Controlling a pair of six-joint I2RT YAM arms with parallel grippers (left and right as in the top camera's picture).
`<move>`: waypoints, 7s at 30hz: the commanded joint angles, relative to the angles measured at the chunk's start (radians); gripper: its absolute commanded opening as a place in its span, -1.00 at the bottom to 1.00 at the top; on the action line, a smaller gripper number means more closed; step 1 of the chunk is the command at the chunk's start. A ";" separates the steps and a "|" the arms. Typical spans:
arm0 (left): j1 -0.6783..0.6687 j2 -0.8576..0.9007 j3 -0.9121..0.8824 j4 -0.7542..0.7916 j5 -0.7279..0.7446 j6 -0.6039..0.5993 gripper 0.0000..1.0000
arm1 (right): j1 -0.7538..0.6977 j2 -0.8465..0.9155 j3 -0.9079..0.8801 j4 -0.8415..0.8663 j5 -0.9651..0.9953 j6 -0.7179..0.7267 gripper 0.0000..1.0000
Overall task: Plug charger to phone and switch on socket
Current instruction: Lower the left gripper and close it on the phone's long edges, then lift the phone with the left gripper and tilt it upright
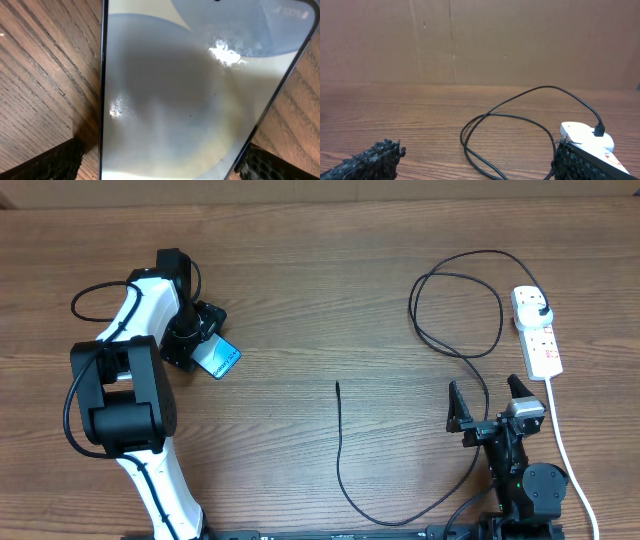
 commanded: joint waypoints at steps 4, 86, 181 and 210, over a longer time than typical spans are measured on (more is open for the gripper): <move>0.005 0.049 -0.042 -0.003 0.004 -0.024 1.00 | 0.005 -0.009 -0.011 0.004 -0.008 -0.001 1.00; 0.004 0.048 0.115 -0.097 0.061 0.040 -0.92 | 0.005 -0.009 -0.011 0.004 -0.008 -0.001 1.00; -0.049 0.048 0.318 -0.157 1.516 0.002 -0.92 | 0.005 -0.009 -0.011 0.004 -0.008 -0.001 1.00; -0.076 0.048 0.318 -0.243 1.309 0.063 -0.92 | 0.005 -0.009 -0.011 0.006 -0.027 0.091 1.00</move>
